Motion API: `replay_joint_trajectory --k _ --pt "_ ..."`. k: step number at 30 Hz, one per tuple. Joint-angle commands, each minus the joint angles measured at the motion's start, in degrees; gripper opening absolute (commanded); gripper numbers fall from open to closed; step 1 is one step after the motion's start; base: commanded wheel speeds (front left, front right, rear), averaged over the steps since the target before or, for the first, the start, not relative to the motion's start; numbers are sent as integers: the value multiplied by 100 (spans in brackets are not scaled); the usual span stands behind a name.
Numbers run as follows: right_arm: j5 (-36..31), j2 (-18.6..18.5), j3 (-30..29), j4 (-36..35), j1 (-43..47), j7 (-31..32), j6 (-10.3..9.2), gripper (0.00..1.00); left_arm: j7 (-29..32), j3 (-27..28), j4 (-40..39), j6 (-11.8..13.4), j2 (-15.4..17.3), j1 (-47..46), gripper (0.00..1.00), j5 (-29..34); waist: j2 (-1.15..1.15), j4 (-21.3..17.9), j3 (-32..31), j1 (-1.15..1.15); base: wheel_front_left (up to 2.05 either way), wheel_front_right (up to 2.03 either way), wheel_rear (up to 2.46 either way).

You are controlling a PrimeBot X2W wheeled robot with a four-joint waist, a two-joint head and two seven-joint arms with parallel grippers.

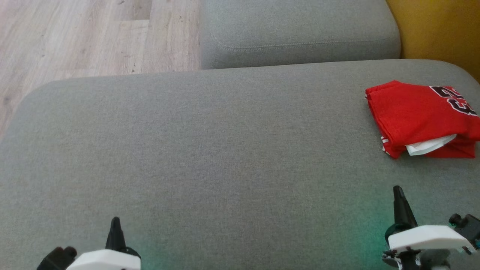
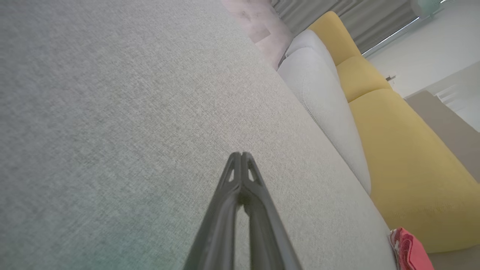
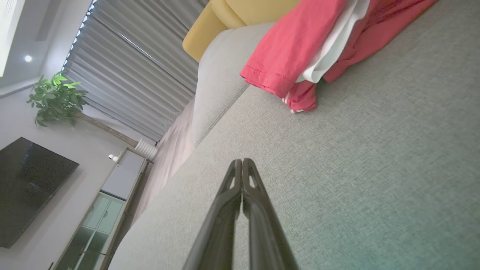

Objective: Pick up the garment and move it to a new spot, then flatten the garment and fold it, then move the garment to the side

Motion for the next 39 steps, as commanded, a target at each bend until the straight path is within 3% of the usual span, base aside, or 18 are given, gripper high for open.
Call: replay_joint_trajectory --k 1,39 --pt "187 -57 5 -208 -308 42 21 0 29 221 -199 -72 -2 -355 0 -127 0 -2 5 0 0 0 0" --pt "2745 -63 -299 -334 -657 502 33 0 628 1104 -258 -675 -270 -725 0 -1974 0 -70 120 -1 0 0 0"
